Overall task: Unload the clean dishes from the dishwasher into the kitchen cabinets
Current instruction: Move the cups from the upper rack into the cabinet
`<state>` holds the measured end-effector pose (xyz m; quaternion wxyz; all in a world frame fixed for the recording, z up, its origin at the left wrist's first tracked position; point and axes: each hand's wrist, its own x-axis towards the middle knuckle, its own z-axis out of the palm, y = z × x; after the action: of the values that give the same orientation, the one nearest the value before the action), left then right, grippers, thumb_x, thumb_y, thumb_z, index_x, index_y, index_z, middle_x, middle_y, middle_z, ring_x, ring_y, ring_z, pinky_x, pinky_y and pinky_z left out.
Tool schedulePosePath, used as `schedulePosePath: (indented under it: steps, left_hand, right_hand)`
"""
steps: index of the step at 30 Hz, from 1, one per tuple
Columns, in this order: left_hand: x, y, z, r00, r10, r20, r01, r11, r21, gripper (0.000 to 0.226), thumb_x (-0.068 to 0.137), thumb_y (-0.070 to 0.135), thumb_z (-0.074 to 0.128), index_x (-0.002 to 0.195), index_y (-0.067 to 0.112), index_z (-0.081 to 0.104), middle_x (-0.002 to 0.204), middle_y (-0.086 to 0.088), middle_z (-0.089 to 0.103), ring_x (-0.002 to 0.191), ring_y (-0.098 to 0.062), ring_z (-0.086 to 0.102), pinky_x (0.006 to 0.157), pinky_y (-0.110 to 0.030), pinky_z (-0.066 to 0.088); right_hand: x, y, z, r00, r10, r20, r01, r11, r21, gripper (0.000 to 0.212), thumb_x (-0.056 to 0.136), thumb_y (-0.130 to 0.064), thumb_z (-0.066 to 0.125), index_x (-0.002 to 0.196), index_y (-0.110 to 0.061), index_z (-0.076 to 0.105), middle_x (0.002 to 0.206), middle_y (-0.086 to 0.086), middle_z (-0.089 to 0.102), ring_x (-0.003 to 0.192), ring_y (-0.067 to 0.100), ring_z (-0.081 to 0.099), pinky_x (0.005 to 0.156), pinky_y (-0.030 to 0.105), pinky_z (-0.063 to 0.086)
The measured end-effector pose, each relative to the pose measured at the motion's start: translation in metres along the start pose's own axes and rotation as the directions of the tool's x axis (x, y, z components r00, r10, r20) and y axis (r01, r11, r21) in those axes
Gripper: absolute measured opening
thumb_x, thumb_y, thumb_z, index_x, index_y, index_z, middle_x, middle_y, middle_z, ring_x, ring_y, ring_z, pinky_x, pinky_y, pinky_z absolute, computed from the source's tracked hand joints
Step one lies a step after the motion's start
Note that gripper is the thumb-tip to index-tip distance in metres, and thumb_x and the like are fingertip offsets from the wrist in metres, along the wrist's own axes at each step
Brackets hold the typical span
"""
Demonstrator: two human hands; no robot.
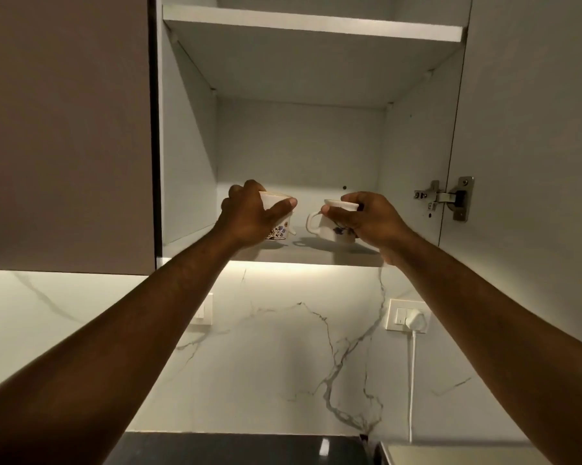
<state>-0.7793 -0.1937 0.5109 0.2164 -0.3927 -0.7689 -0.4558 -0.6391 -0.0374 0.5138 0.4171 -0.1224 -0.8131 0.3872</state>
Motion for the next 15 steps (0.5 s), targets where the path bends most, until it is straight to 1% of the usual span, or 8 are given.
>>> schedulePosePath:
  steps: [2, 4, 5, 8, 10, 12, 13, 15]
  left_hand:
    - [0.007, -0.001, 0.007, 1.0, 0.006, 0.009, -0.007, 0.998, 0.061, 0.068, 0.084, 0.06, 0.062, 0.128, 0.01, 0.05, 0.125, -0.017, 0.05, 0.111, -0.03, 0.053, 0.08, -0.031, 0.043]
    - [0.012, -0.004, 0.014, 1.0, 0.012, 0.02, -0.014, 0.995, 0.101, 0.07, 0.084, 0.06, 0.062, 0.13, 0.01, 0.048, 0.128, -0.017, 0.047, 0.115, -0.03, 0.049, 0.081, -0.029, 0.039]
    - [0.014, -0.006, 0.017, 1.0, 0.019, 0.025, -0.022, 0.993, 0.115, 0.07, 0.083, 0.06, 0.062, 0.13, 0.01, 0.047, 0.128, -0.016, 0.047, 0.117, -0.03, 0.049, 0.082, -0.029, 0.038]
    - [0.019, -0.012, 0.027, 0.998, 0.026, 0.052, -0.033, 0.989, 0.142, 0.07, 0.082, 0.062, 0.063, 0.128, 0.01, 0.05, 0.126, -0.016, 0.048, 0.116, -0.031, 0.049, 0.083, -0.031, 0.04]
    - [0.024, -0.018, 0.032, 0.998, 0.012, 0.063, -0.021, 0.989, 0.147, 0.071, 0.081, 0.064, 0.062, 0.125, 0.009, 0.052, 0.123, -0.017, 0.051, 0.114, -0.031, 0.051, 0.084, -0.033, 0.042]
    - [0.03, -0.024, 0.036, 0.997, -0.016, 0.07, 0.007, 0.993, 0.119, 0.071, 0.081, 0.065, 0.061, 0.121, 0.007, 0.055, 0.119, -0.018, 0.055, 0.107, -0.032, 0.056, 0.081, -0.033, 0.044]
    - [0.032, -0.027, 0.038, 0.996, -0.032, 0.079, 0.023, 0.993, 0.112, 0.071, 0.081, 0.066, 0.06, 0.119, 0.007, 0.056, 0.117, -0.018, 0.056, 0.104, -0.032, 0.057, 0.078, -0.033, 0.045]
    - [0.038, -0.032, 0.039, 0.991, -0.062, 0.119, 0.048, 0.992, 0.112, 0.07, 0.082, 0.068, 0.059, 0.115, 0.006, 0.057, 0.113, -0.018, 0.059, 0.098, -0.032, 0.059, 0.072, -0.032, 0.043]
  right_hand:
    - [0.015, 0.008, 0.004, 1.0, 0.006, -0.016, -0.007, 0.997, -0.073, 0.044, 0.079, -0.047, 0.074, 0.103, -0.011, 0.068, 0.088, 0.001, 0.067, 0.062, 0.004, 0.063, 0.049, 0.013, 0.047]
    - [0.026, 0.017, 0.007, 0.999, 0.028, -0.024, -0.031, 0.99, -0.134, 0.055, 0.075, -0.052, 0.075, 0.115, -0.016, 0.063, 0.104, 0.001, 0.064, 0.077, 0.009, 0.062, 0.058, 0.017, 0.048]
    - [0.029, 0.02, 0.008, 0.999, 0.041, -0.024, -0.044, 0.989, -0.141, 0.055, 0.075, -0.051, 0.075, 0.116, -0.017, 0.061, 0.107, 0.0, 0.062, 0.08, 0.01, 0.06, 0.061, 0.019, 0.048]
    - [0.035, 0.029, 0.012, 0.998, 0.066, -0.004, -0.066, 0.986, -0.152, 0.044, 0.076, -0.047, 0.077, 0.106, -0.018, 0.061, 0.103, 0.001, 0.065, 0.08, 0.012, 0.063, 0.067, 0.025, 0.052]
    - [0.039, 0.033, 0.013, 0.997, 0.075, 0.012, -0.072, 0.986, -0.148, 0.041, 0.076, -0.043, 0.079, 0.102, -0.017, 0.061, 0.099, 0.005, 0.068, 0.078, 0.016, 0.067, 0.062, 0.025, 0.051]
    - [0.044, 0.036, 0.012, 0.997, 0.074, 0.028, -0.068, 0.983, -0.168, 0.039, 0.078, -0.04, 0.079, 0.1, -0.015, 0.06, 0.094, 0.006, 0.069, 0.074, 0.017, 0.068, 0.06, 0.025, 0.049]
    - [0.047, 0.036, 0.012, 0.997, 0.064, 0.042, -0.054, 0.975, -0.216, 0.038, 0.079, -0.04, 0.077, 0.1, -0.015, 0.059, 0.093, 0.004, 0.068, 0.073, 0.015, 0.067, 0.06, 0.024, 0.049]
    - [0.051, 0.035, 0.01, 0.997, 0.028, 0.069, -0.001, 0.928, -0.372, 0.034, 0.083, -0.041, 0.073, 0.1, -0.016, 0.058, 0.096, 0.001, 0.065, 0.074, 0.01, 0.062, 0.06, 0.021, 0.046]
